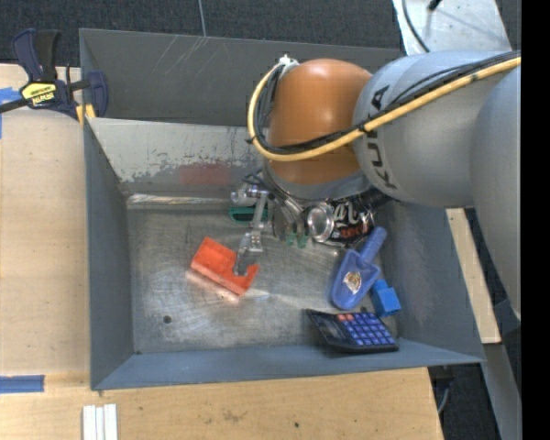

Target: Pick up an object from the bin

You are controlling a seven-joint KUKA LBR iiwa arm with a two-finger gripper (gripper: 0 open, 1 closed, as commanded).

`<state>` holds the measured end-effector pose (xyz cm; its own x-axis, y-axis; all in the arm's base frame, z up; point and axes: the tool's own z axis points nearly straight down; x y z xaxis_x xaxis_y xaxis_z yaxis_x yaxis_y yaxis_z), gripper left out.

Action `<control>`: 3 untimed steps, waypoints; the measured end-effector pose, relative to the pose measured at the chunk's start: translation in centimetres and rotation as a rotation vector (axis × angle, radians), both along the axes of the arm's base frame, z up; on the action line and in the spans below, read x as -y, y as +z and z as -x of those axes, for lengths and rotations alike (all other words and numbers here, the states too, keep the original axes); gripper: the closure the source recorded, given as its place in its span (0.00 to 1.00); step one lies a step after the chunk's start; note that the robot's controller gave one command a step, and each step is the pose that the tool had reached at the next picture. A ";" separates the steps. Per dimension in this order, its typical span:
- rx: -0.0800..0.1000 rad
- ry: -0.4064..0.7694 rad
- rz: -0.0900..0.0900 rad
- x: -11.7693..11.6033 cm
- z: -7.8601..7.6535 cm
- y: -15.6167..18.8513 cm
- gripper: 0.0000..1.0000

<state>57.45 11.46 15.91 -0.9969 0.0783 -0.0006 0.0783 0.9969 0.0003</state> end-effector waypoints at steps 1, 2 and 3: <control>0.007 0.031 -0.001 -0.3 0.1 -7.3 0.00; 0.009 0.036 -0.004 -0.5 0.0 -6.9 1.00; 0.009 0.036 -0.004 -0.5 0.0 -6.9 1.00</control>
Offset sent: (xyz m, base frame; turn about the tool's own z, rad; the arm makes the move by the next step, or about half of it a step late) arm -0.0127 0.0072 -0.0891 0.0959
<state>57.47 11.97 9.01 -0.9991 0.0425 -0.0094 0.0424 0.9991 0.0052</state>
